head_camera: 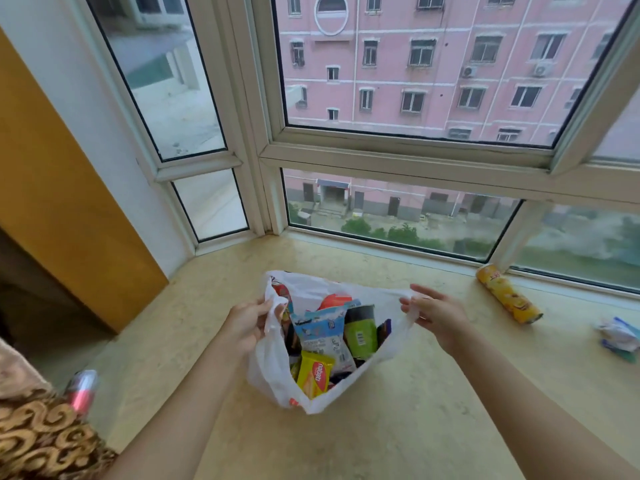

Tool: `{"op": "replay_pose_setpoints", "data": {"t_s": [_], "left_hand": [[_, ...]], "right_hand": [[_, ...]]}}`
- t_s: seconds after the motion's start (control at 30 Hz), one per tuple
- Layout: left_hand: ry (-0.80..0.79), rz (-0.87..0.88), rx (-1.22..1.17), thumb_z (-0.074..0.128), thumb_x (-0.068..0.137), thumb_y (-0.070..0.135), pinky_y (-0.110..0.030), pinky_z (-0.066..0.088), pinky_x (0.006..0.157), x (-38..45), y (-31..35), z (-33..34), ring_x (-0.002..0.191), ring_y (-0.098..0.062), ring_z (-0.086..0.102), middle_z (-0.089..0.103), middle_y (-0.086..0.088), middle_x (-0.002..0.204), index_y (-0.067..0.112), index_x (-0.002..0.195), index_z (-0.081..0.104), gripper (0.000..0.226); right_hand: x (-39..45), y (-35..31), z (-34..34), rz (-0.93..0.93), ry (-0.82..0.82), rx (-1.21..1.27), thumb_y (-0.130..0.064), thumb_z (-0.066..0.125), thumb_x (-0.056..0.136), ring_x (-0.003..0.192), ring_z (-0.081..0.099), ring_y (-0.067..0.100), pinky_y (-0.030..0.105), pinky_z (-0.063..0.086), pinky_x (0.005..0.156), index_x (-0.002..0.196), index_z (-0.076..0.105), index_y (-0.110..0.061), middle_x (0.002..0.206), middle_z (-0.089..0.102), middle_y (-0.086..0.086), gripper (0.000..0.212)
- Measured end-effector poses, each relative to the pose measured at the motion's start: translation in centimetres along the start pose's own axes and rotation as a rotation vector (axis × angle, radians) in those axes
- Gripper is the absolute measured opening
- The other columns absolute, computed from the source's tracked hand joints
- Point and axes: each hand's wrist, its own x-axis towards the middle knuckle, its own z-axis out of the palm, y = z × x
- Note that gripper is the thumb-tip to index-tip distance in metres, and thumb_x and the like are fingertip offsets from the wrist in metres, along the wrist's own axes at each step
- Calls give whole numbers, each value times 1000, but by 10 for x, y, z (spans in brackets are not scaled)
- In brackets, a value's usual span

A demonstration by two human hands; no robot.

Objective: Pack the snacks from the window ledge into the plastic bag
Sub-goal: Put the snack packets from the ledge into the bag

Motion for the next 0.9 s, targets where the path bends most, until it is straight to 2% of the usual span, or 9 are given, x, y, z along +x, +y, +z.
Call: {"op": "replay_pose_setpoints", "data": {"t_s": [0.17,0.4,0.5,0.6,0.67,0.77,0.83,0.9], "left_hand": [[-100,21,-95,47,97,0,-20,56,56,-7,22,29,62,-11,68,72,-5,70,-4,120,56,25],[-95,61,-67,47,95,-4,-19,54,51,-14,44,72,54,-5,66,70,0,62,-1,123,55,29],[-113,62,-81,46,95,-5,-18,52,49,-18,36,86,51,-4,64,70,1,61,-1,118,57,25],[-111,40,4,48,95,-4,-21,48,54,-25,13,96,58,-8,61,68,3,57,1,114,60,23],[-119,25,51,52,92,-6,-20,50,50,-29,-6,99,55,-7,63,69,-1,64,2,113,60,24],[-105,17,116,57,90,-7,-17,50,47,-32,-31,99,50,-4,64,69,-3,67,0,111,61,23],[-59,-14,195,62,89,0,-17,48,45,-34,-44,94,52,-7,64,68,-1,61,-3,101,66,13],[-25,-119,301,65,90,13,-20,48,48,-39,-54,90,61,-13,63,69,-3,66,1,87,68,13]], "right_hand": [[-16,-30,5,-63,-41,57,4,54,91,84,69,22,29,52,69,126,56,-11,96,72,15,38],[-26,-60,-30,-87,11,73,6,47,93,87,69,20,31,53,79,127,56,-11,94,73,11,39],[-34,-66,-52,-82,-3,49,5,44,95,90,69,20,32,52,77,129,53,-11,95,73,10,39],[-43,-56,-77,-47,-9,34,6,42,95,95,67,23,35,51,81,133,49,-10,96,73,12,42],[-49,-44,-91,-5,-4,23,6,42,94,99,66,23,38,48,88,135,46,-11,94,74,10,44],[-57,-29,-103,55,-34,51,3,41,95,100,65,24,38,49,85,137,43,-13,96,74,9,45],[-61,-21,-107,85,-67,73,-4,42,98,101,66,26,38,50,83,138,39,-15,104,73,11,42],[-63,-11,-110,128,-95,97,-14,40,101,103,65,28,41,50,88,138,37,-16,109,71,13,37]]}}
